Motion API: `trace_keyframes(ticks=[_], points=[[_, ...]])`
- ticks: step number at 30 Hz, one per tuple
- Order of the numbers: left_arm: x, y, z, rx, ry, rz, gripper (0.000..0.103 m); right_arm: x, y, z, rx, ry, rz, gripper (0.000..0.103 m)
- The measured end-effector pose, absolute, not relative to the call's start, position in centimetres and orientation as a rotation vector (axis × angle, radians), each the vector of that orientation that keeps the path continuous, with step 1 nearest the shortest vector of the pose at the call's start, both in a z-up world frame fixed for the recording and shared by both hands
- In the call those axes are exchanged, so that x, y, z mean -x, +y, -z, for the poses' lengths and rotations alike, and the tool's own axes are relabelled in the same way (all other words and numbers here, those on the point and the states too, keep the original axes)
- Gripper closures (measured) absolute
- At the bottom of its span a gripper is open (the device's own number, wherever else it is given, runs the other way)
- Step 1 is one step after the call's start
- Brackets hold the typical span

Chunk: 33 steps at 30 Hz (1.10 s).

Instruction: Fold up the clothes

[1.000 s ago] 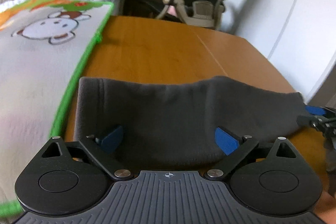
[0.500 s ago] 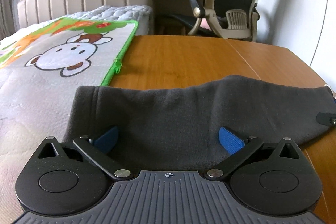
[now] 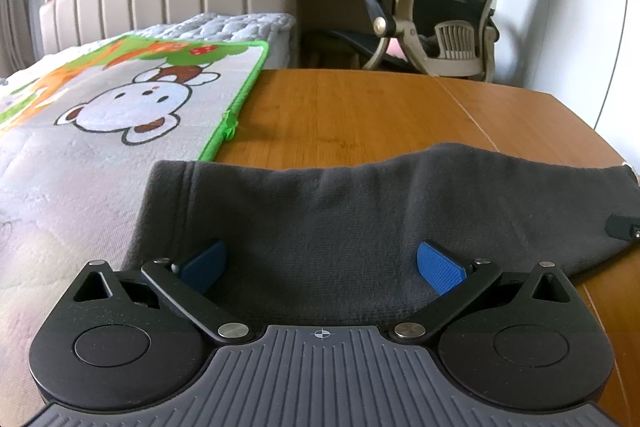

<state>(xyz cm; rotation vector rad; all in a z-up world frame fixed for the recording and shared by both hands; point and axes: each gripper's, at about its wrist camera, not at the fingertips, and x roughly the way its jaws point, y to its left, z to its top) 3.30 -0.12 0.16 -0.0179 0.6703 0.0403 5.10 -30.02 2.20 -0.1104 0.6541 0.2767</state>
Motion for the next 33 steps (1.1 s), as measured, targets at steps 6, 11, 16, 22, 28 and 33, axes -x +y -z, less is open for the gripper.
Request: trace_keyframes(ticks=[6, 11, 16, 22, 28, 33], points=[[-3.19, -0.18, -0.13, 0.020, 0.667, -0.047, 0.000, -5.04, -30.60, -2.22, 0.077, 0.648, -0.267, 0.000], [-3.00, -0.01, -0.14, 0.033, 0.661, -0.044, 0.000, -5.13, -30.77, -2.22, 0.067, 0.651, -0.258, 0.000], [-2.77, 0.26, -0.18, 0.053, 0.651, -0.038, 0.000, -5.06, -30.50, -2.16, 0.087, 0.653, -0.227, 0.000], [-2.61, 0.32, -0.20, 0.056, 0.648, -0.037, 0.000, -5.14, -30.41, -2.08, 0.090, 0.662, -0.204, 0.000], [-2.61, 0.29, -0.20, 0.051, 0.651, -0.038, 0.000, -5.38, -30.53, -2.03, 0.077, 0.673, -0.193, 0.000], [-2.60, 0.25, -0.21, 0.048, 0.653, -0.039, 0.000, -5.84, -31.01, -1.98, 0.051, 0.689, -0.215, 0.000]])
